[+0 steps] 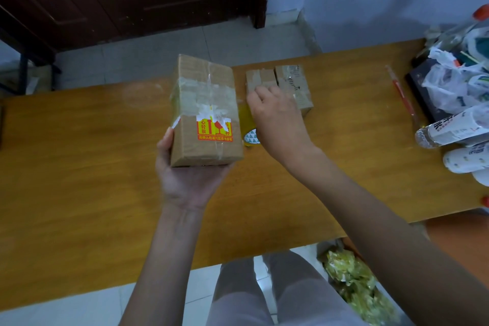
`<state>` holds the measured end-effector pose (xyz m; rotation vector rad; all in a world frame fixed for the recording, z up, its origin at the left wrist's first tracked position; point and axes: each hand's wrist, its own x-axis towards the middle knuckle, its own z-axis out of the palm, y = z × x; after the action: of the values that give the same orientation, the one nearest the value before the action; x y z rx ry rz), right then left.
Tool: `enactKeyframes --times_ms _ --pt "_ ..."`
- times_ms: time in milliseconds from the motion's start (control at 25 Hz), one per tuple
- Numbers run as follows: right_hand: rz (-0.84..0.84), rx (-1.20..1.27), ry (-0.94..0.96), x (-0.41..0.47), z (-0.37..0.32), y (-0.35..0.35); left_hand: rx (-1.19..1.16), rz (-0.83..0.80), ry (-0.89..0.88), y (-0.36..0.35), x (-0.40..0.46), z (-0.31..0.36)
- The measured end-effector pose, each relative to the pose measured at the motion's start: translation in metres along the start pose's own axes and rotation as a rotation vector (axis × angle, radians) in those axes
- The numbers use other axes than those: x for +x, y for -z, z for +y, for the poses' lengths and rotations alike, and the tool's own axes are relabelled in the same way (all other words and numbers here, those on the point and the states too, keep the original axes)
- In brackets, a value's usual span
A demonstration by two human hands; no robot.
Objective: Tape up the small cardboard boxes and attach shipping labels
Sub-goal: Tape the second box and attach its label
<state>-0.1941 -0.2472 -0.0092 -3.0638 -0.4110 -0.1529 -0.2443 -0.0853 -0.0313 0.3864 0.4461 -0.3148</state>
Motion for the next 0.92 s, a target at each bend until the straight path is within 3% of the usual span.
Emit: enactKeyframes --times_ms 80,440,600,760,840,920 --pt "-0.003 0.008 0.000 -0.002 -0.003 0.002 -0.011 -0.152 0.004 0.004 -0.001 -0.004" --pt "-0.031 -0.042 -0.044 -0.001 -0.012 0.004 -0.007 -0.160 0.084 0.019 0.010 -0.003" --pt "-0.006 -0.105 -0.044 0.002 -0.005 0.004 0.395 0.072 -0.073 0.027 0.018 0.008" --pt "-0.033 -0.167 -0.060 0.002 -0.009 0.000 1.041 0.258 -0.314 0.015 0.020 0.011" --pt "-0.038 -0.191 -0.074 0.002 -0.010 -0.002 1.211 0.309 -0.373 0.008 0.014 0.015" --pt "-0.029 -0.213 -0.081 0.002 -0.011 -0.003 1.225 0.334 -0.355 0.001 0.008 0.019"
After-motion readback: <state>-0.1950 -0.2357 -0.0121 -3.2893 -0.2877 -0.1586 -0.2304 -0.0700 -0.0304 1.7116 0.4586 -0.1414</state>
